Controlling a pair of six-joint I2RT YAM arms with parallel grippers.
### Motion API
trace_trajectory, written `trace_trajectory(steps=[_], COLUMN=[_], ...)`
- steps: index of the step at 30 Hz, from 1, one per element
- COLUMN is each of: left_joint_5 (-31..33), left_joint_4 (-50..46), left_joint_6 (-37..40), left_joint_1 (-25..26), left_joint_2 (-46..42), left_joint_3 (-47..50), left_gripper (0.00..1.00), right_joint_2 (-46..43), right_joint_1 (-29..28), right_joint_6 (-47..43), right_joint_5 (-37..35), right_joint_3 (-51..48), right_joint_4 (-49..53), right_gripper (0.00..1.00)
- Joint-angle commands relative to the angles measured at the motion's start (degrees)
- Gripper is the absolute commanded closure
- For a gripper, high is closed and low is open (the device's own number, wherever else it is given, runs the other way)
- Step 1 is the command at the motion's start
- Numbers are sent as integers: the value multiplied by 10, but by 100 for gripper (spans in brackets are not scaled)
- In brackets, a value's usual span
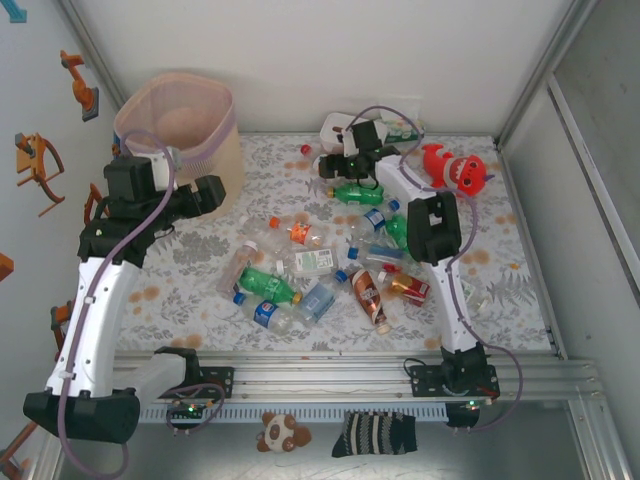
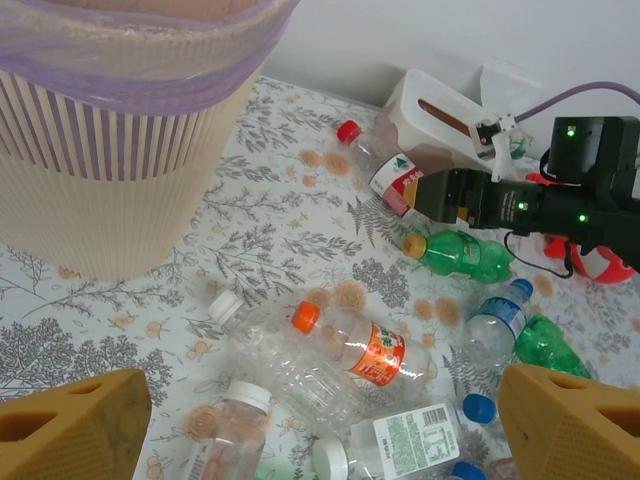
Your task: Put the plastic bottles in the bin
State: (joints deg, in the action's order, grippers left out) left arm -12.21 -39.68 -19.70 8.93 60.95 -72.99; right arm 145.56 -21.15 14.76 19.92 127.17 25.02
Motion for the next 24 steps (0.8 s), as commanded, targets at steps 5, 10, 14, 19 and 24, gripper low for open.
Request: trace_trajectory(steps=[5,10,14,19,24], left_joint_5=[-24,-23,-18,-12,-51], left_joint_4=[-11,-12,-10,-10,24], left_joint_6=[8,10,11,12,-14], left_joint_1=[-1,-1,-1,-2,-17], left_joint_2=[11,13,11,9,0], left_joint_3=[-14,-15,-14,-15,-1], left_gripper=[10,9,9,9,8], right_joint_2=[24,22,6,-22,-63], right_joint_1=[-12,-13,-13,-13,-13], right_joint_6=[11,11,7,-3,-7], right_joint_5=[19,17,14,13,13], right_joint_3=[20,12,1,-11,-42], right_joint_4=[-12,-15,-23,-23,-30], right_gripper=[17,22,25,31,36])
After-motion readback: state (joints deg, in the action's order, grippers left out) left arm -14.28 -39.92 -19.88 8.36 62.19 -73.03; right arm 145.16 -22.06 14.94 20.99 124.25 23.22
